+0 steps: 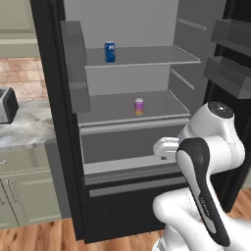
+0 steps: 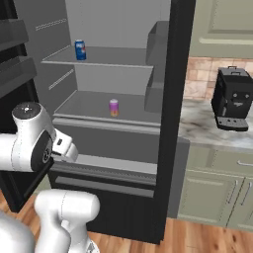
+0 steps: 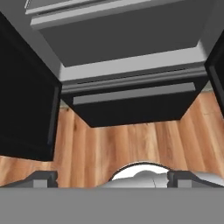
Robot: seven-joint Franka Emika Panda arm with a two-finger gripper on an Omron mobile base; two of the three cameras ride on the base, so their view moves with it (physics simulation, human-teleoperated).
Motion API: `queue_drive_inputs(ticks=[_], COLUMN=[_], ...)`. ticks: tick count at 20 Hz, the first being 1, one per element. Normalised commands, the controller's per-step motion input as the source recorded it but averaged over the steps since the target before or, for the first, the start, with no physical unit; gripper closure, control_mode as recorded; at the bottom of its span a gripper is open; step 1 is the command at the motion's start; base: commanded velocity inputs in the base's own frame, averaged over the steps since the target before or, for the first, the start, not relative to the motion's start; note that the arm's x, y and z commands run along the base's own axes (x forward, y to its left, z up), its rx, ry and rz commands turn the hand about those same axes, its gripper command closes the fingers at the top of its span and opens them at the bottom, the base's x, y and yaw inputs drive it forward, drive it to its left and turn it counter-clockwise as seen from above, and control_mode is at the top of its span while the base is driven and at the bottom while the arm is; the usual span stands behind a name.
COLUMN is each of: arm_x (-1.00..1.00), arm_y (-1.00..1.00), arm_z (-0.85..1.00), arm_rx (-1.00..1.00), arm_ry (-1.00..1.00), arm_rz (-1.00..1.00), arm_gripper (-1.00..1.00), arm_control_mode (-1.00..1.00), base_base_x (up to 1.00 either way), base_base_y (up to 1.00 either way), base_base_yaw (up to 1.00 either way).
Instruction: Open the fridge, grab two sodas, and place both sodas inside the bowl with ice on the dining counter.
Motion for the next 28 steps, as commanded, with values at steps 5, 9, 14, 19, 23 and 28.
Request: queue_drive_inputs(ticks=[5,9,14,19,23,28], arm_x=[-0.01,-0.13,-0.14,0.03,0.0,0.0], arm_y=[-0.18,-0.11,-0.11,0.0,0.0,0.0], arm_z=[-0.17,-0.2,-0.11,0.0,0.0,0.0], arm_rx=[0.0,0.0,0.0,0.0,0.0,0.0], arm_ry=[0.03,0.01,0.0,0.0,0.0,0.0], arm_rz=[-0.04,-0.06,-0.09,-0.02,0.0,0.0], arm_gripper=[-1.0,-1.0,-1.0,-1.0,-1.0,-1.0], arm_control_mode=[-1.0,-1.0,-1.0,1.0,1.0,1.0], base_base_x=[0.0,0.0,0.0,0.45,0.69,0.62], base_base_y=[0.0,0.0,0.0,0.15,0.14,0.25], base_base_yaw=[0.0,0.0,0.0,-0.08,-0.04,-0.02])
